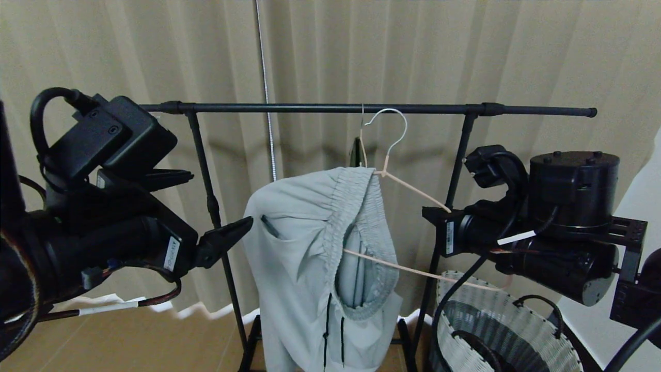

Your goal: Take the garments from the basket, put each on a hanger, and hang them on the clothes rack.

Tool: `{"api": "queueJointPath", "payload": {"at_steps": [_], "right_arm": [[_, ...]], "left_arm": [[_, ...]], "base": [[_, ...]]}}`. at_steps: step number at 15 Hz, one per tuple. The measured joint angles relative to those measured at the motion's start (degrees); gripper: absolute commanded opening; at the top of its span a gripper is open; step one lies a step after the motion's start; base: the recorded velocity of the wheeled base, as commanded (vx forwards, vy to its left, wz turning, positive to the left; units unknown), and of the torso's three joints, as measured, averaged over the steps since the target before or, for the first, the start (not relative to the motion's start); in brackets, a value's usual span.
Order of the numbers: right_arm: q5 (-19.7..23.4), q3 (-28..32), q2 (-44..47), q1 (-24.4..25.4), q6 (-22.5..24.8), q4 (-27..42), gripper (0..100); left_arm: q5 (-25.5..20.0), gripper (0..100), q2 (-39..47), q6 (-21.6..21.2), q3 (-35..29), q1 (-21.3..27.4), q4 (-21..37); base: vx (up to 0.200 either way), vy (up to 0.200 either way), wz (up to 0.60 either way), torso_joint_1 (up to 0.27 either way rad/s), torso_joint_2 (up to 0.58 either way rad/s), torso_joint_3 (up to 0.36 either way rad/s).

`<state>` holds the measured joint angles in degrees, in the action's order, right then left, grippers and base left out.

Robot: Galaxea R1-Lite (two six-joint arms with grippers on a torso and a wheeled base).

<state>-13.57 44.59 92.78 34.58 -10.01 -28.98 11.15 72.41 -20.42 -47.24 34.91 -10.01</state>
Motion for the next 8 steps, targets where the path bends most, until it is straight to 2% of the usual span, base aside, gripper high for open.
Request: {"api": "queueJointPath", "payload": {"at_steps": [4, 8], "right_arm": [[0.3, -2.4, -0.8, 0.1, 0.0, -2.8, 0], [1.6, -3.7, -1.1, 0.2, 3.8, -3.8, 0]], "left_arm": [[-0.2, 100, 0.9, -4.4, -1.7, -0.1, -0.4], [-1.4, 100, 3.8, -11.4, -4.7, -0.2, -0.5]], "base": [[0.000, 0.000, 0.00, 0.000, 0.00, 0.000], [0.000, 0.000, 0.00, 0.000, 0.00, 0.000]]}}
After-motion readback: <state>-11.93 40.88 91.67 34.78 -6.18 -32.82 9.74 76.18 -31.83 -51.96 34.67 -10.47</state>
